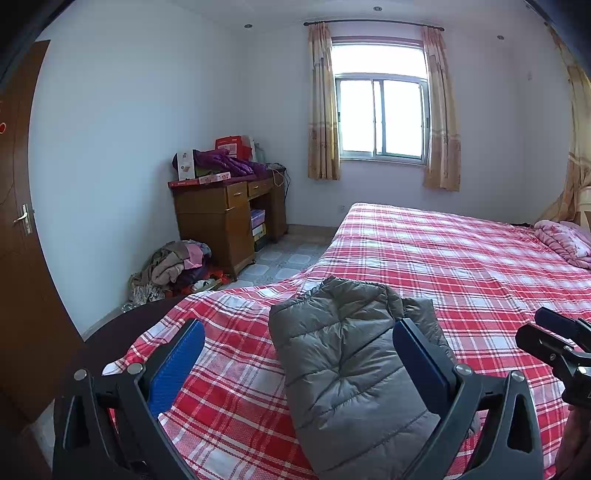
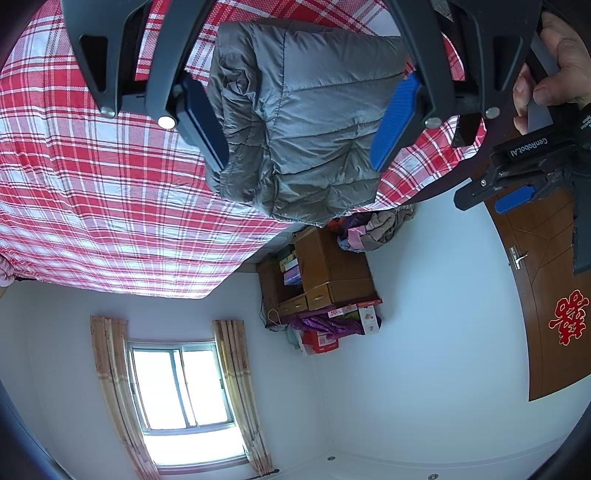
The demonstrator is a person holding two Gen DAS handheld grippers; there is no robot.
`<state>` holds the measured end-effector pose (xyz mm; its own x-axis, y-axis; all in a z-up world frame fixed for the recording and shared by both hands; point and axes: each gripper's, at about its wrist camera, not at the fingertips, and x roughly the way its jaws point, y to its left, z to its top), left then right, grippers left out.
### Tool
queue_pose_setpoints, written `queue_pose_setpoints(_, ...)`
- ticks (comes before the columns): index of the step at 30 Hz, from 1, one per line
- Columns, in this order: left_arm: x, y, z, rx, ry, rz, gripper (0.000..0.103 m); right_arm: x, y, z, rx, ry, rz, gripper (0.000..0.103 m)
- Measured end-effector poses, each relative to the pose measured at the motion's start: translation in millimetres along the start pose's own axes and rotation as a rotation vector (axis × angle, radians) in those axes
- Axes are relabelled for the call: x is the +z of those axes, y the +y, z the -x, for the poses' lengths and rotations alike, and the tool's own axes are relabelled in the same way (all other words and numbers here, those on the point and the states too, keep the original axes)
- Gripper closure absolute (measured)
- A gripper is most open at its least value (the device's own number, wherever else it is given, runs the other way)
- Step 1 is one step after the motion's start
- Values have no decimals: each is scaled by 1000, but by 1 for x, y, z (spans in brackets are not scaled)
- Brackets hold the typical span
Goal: Fold large clothes
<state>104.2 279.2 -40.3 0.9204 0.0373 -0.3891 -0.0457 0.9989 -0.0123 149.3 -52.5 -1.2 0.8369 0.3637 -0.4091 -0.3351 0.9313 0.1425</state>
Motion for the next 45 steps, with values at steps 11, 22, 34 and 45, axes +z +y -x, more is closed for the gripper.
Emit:
queue_pose_setpoints(11,-1,1,-2,2,2,2,1,0,1,-1,0,-1,1,21)
queue_pose_setpoints(22,-4,-4,-9,16,40,-15,1,0,1,-2,1,-2,2,21)
queue_pose_setpoints(34,-8,1,-19,23,79,28,1,-6,-4,-5,-2,13,-4,21)
queue_pose_setpoints(45,-13,-11,-15,99,15,-46,1,-9,-4,-7,1,25,-3,21)
